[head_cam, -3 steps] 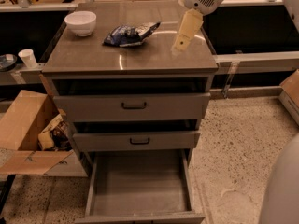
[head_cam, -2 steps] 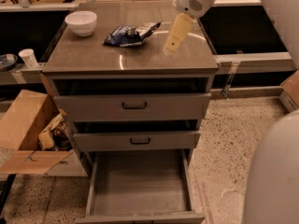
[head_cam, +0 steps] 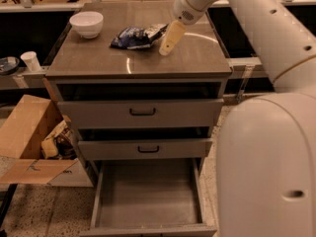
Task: Place blue chip bag into bottom drawer
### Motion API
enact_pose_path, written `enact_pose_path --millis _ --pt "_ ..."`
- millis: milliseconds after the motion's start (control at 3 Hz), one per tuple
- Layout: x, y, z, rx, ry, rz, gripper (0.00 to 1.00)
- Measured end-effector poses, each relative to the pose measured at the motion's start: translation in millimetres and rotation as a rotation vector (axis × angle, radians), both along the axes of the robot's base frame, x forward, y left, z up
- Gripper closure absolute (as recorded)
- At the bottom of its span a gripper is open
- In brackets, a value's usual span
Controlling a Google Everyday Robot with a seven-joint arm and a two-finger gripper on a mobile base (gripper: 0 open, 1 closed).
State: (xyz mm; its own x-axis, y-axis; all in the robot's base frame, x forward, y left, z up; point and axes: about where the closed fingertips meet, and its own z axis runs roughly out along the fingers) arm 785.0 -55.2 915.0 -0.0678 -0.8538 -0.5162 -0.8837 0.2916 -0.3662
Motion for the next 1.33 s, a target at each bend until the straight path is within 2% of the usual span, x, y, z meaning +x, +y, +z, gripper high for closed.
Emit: enact_pose_path --millis 333,667,1000,1333 --pt "37 21 -19 0.046 -0.026 0.011 0.0" --pt "52 34 -32 0.072 -0.022 0.022 0.0" --pt "59 57 -45 0.076 -0.011 0.066 0.0" --pt "64 66 -64 0.095 0.019 0.086 0.27"
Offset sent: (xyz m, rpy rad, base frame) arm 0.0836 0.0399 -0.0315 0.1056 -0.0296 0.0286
